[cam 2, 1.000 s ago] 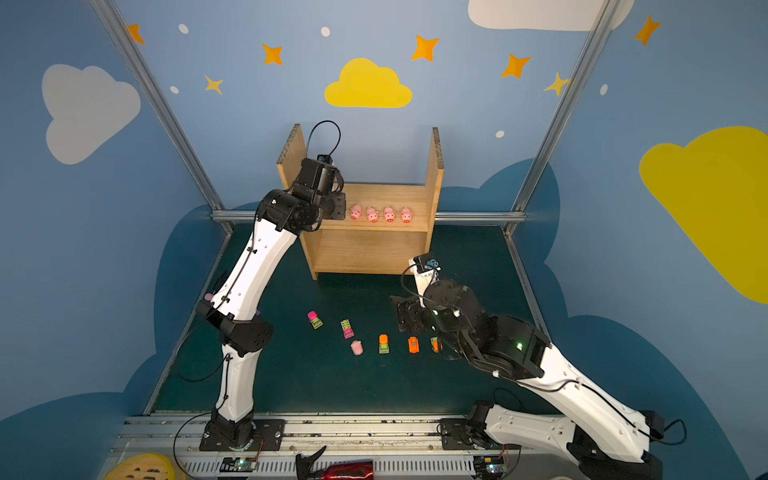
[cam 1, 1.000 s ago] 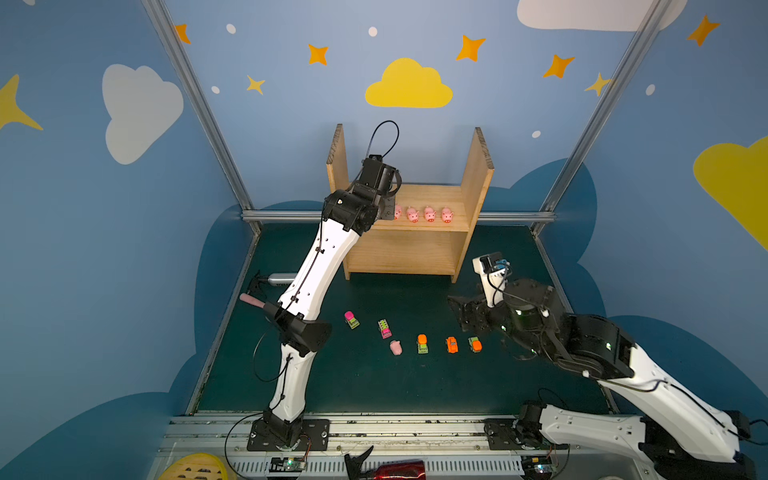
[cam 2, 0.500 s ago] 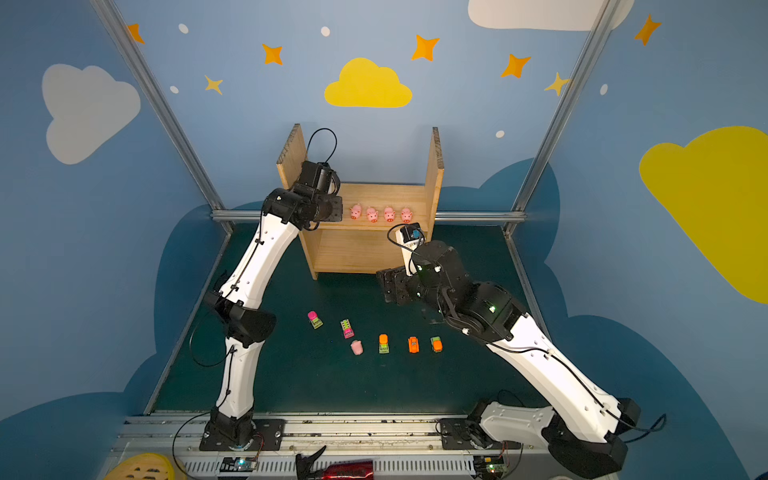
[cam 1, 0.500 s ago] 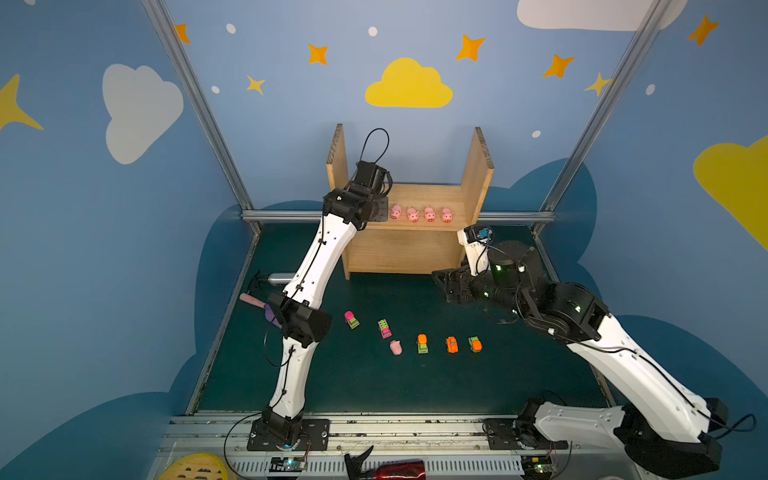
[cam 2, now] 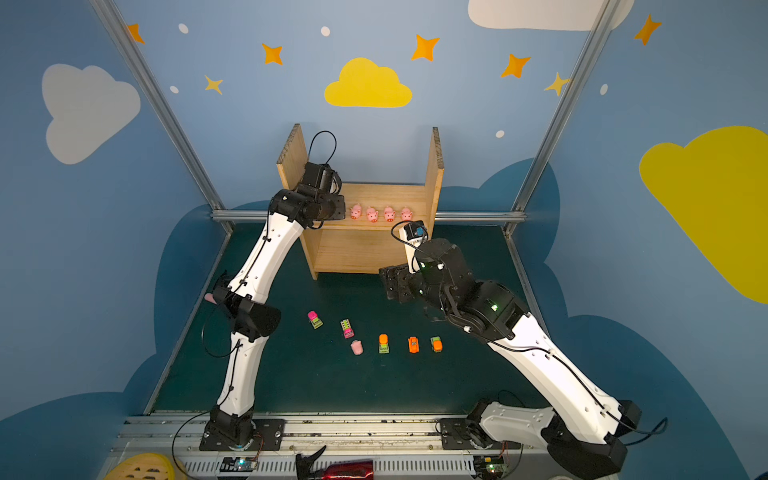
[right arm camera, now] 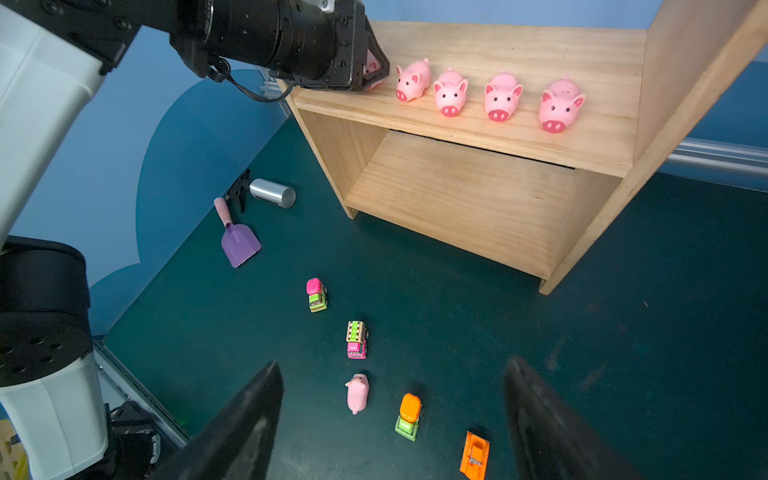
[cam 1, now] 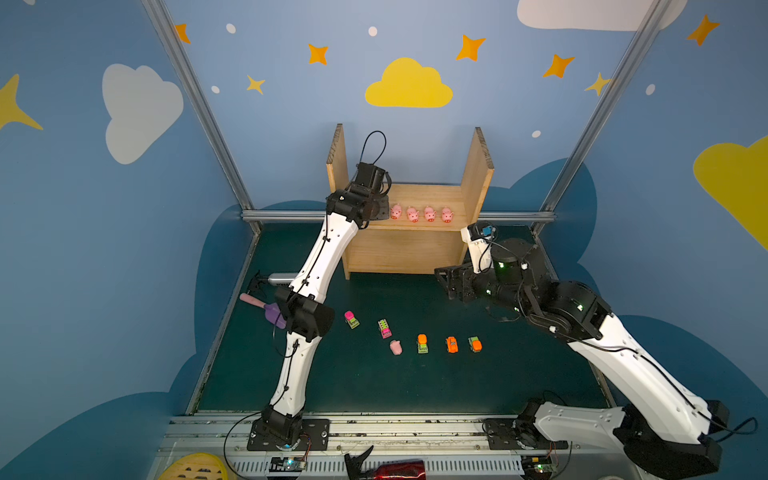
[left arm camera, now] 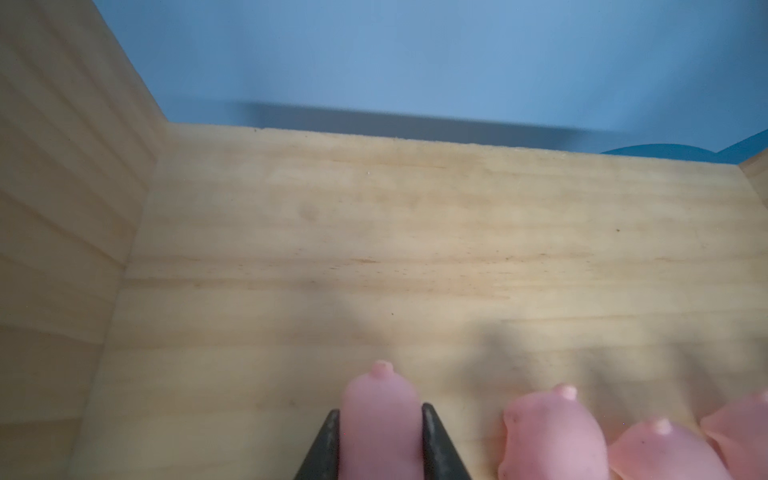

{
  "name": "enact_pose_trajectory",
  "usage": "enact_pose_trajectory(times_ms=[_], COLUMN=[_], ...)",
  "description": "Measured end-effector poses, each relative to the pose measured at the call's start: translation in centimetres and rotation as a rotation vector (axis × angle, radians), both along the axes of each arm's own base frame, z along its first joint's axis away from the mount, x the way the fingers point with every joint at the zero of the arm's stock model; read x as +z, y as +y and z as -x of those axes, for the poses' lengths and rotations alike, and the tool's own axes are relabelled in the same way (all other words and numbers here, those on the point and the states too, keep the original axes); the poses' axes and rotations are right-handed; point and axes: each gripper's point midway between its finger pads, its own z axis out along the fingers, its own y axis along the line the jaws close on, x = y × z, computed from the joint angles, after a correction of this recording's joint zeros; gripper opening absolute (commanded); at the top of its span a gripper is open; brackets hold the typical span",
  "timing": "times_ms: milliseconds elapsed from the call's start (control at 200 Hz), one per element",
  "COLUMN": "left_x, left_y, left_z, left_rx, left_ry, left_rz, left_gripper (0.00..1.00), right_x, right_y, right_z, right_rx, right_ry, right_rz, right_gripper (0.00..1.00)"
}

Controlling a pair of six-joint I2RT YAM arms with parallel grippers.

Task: Place and organize the plastic toys onto the shelf
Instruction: 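Lower the pig by the others with left gripper while right gripper rises, then withdraw the left gripper toward the table while right gripper moves to the pink pig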

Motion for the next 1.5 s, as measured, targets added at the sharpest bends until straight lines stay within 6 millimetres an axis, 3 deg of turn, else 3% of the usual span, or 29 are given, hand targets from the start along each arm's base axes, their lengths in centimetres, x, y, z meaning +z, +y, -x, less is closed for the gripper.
enact_pose_trajectory(times_ms=[210,771,1197,1497], left_x=[0.0,0.1,0.3,1.8], left_y=[-0.5,-1.5,-1.1,-0.3], left_z=[0.0,0.4,0.3,0.3], left_rx=[-0.001,-0.011,0.006,0.017], left_ry=[0.001,-0.002,-0.013,-0.044], left_rz=[0.025,0.019,0.007,0.018], left_gripper=[0.37,0.40,0.50,0.52], right_x=[0.0,0.6,0.9,0.6], right_y=[-0.3,-1.2,-1.9,-2.0], right_z=[0.0,0.1,0.5,0.5], right_rx=[-0.005,-0.016,-0.017,-0.021], right_ry=[0.002,-0.005,-0.013,-0.004], right_rz=[0.001,-0.021,-0.038,-0.037], right_gripper=[0.82,0.82,0.82,0.82])
